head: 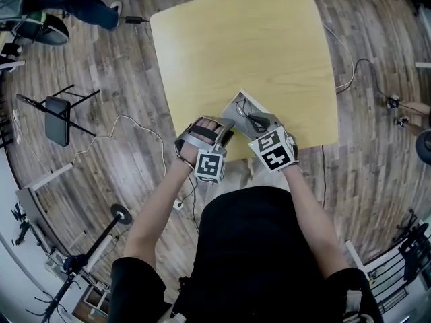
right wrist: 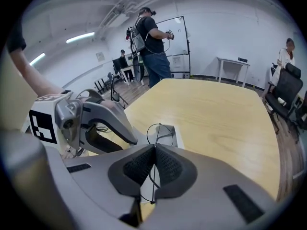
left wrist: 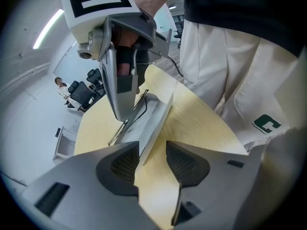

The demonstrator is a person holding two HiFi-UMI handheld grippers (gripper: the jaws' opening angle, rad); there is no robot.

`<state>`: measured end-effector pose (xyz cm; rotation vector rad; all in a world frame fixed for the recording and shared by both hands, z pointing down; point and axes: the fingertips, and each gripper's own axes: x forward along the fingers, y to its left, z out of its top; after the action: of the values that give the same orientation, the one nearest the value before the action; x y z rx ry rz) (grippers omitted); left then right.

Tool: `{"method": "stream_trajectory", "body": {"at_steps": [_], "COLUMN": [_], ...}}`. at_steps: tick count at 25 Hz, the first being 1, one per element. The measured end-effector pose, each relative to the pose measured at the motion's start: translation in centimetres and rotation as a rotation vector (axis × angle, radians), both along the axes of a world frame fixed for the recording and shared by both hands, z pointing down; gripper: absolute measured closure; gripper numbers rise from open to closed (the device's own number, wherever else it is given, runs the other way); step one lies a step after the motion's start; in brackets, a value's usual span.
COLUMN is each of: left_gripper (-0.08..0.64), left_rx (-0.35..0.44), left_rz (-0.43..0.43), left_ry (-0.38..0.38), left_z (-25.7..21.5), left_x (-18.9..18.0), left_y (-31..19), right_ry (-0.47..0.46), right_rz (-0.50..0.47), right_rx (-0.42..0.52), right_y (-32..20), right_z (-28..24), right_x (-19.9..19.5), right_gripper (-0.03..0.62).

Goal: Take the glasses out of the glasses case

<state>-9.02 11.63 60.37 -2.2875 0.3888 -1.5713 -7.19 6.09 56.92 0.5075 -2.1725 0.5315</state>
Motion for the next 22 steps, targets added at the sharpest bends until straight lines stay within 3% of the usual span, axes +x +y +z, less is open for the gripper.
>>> {"method": "stream_trajectory", "body": {"at_steps": [12,22], "left_gripper": [0.376,0.38], "left_rx": [0.049,0.132], "left_rz": [-0.013,-0.066], "left_ry": [0.026,0.115], "left_z": [-3.0,-8.8], "left_x": [0.5,1.6], "left_y": [-1.7,-3.5], "right_ry": [-0.059,-0.115], "right_rz": [0.115,0.177], "right_rx": [0.091,0.214], "right_y": [-2.6,-4.1], "right_z": [-5.7,-11.0], "right_x": [3.1,5.1], "right_gripper": [0.569,0.569]}}
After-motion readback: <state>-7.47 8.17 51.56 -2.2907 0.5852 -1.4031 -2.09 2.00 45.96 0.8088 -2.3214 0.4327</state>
